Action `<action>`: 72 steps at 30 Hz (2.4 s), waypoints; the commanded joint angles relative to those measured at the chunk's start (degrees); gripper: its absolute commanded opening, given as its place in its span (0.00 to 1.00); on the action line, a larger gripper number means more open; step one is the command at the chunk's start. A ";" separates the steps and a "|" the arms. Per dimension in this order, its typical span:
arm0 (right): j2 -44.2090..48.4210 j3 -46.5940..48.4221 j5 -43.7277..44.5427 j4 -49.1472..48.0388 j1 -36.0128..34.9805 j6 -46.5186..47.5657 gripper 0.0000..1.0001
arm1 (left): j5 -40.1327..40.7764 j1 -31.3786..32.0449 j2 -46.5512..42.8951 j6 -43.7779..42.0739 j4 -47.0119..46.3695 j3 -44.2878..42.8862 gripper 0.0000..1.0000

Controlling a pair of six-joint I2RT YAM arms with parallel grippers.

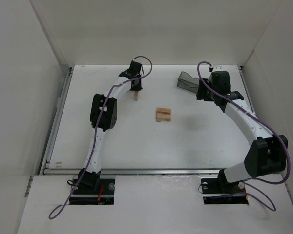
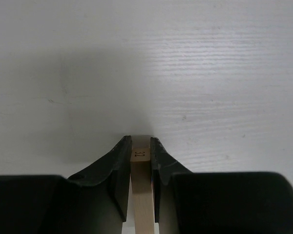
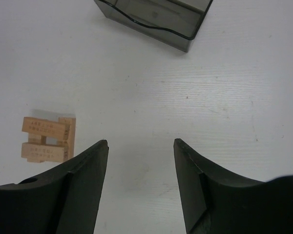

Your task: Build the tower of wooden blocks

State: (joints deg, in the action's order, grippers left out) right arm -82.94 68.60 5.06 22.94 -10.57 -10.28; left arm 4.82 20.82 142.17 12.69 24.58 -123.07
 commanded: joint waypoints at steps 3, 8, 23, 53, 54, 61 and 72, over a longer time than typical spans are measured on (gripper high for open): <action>4.35 2.15 -10.39 -2.98 0.28 3.50 0.62 | -13.75 0.10 -7.69 0.14 3.90 0.28 0.00; 7.08 -0.83 -21.56 -10.26 0.28 4.31 0.62 | -21.42 0.10 -13.57 3.48 1.97 -1.48 0.00; -0.46 0.31 -24.04 -37.43 -16.50 -19.42 0.62 | -19.68 2.91 -28.34 14.74 -3.31 1.60 0.00; -13.48 13.49 -16.13 -33.13 -20.19 -24.43 0.65 | -20.29 4.58 -31.60 15.79 -3.31 6.35 0.00; -13.48 12.97 -15.61 -33.13 -20.19 -24.43 0.65 | -20.29 4.58 -31.60 15.79 -3.31 6.35 0.00; -14.53 12.96 -15.08 -31.99 -20.19 -24.43 0.63 | -20.82 4.58 -32.13 16.32 -3.31 6.35 0.00; -16.90 15.60 -16.31 -32.61 -20.19 -24.96 0.52 | -21.34 4.58 -32.66 16.32 -2.78 6.87 0.00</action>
State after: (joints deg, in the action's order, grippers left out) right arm -99.15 80.82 -10.96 -7.94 -30.41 -34.85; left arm -15.84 25.08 114.50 28.38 22.59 -116.68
